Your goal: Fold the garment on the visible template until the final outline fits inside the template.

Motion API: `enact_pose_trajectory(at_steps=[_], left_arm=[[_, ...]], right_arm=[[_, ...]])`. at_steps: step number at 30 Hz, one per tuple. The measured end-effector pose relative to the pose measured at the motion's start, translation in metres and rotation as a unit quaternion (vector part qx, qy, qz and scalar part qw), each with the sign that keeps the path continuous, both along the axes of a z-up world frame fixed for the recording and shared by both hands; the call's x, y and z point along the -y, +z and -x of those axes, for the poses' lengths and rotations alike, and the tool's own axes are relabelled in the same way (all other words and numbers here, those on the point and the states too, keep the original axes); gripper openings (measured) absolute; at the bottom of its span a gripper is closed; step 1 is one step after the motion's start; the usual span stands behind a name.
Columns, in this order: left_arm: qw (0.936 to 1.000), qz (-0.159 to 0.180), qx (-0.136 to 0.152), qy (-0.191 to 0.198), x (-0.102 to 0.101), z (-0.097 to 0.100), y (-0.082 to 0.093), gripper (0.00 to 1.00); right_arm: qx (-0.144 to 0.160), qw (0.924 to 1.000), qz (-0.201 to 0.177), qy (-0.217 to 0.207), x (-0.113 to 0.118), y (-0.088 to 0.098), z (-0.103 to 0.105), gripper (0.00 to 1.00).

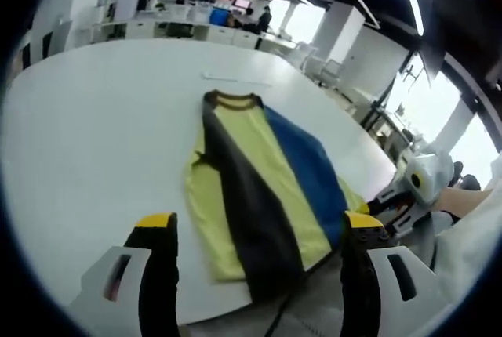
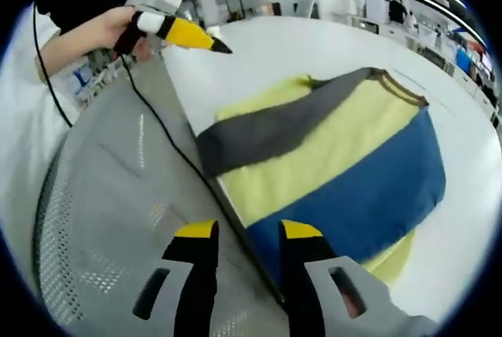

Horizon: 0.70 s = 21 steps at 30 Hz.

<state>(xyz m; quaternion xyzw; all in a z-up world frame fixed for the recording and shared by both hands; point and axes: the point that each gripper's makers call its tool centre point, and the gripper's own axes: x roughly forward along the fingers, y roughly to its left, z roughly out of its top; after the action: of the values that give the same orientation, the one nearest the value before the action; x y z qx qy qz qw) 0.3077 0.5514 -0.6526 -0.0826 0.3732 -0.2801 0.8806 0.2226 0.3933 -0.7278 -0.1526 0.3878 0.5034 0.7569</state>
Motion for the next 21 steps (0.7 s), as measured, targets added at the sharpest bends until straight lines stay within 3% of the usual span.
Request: enact_pose_trajectory(at_steps=[16,21], left_arm=[[0.9999,0.007,-0.011,0.001,-0.001,0.001,-0.010,0.81],[0.9999,0.007,-0.013,0.002,-0.002,0.001,-0.012,0.81]], right_arm=[[-0.008,0.9991,0.030,0.029,-0.009,-0.021,0.003,0.22],[0.003,0.9977,0.052,0.044,-0.007,-0.028,0.002,0.19]])
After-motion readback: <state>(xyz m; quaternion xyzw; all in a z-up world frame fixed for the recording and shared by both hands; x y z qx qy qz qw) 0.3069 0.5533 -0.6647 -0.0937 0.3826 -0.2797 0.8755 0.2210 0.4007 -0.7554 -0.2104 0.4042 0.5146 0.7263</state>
